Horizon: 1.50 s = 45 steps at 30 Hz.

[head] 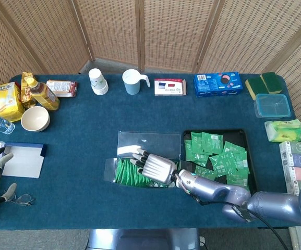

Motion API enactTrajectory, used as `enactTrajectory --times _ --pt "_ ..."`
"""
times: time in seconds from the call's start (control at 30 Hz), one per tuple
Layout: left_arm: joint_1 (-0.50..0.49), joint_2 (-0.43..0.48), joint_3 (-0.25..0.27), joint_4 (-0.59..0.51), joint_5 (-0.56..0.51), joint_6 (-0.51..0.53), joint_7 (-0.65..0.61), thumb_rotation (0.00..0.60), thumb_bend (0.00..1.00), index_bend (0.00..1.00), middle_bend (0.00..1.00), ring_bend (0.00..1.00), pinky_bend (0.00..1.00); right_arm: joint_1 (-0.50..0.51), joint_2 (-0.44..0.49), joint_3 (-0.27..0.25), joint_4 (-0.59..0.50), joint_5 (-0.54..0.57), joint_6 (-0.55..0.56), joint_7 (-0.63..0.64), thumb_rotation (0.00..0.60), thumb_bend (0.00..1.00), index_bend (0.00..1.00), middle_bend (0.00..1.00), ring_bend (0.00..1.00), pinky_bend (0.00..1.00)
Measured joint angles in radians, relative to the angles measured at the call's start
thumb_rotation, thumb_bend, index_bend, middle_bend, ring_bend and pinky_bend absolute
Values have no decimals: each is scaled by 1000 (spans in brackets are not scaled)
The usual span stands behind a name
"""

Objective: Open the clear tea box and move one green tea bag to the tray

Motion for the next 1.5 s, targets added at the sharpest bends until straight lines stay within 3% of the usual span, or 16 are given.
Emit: enactTrajectory --times 0.7,0.93,1.5 --pt "2 1 -1 0 6 4 2 600 287 144 62 0 263 8 -45 2 54 27 11 -32 600 0 352 99 0 0" --pt "2 2 -3 -4 12 9 7 600 287 144 62 0 263 -4 -54 -8 59 9 40 -9 600 2 413 118 0 0" --pt "3 3 -6 -7 15 14 14 600 286 144 62 0 263 -41 -98 -27 97 -61 127 60 600 81 431 132 0 0"
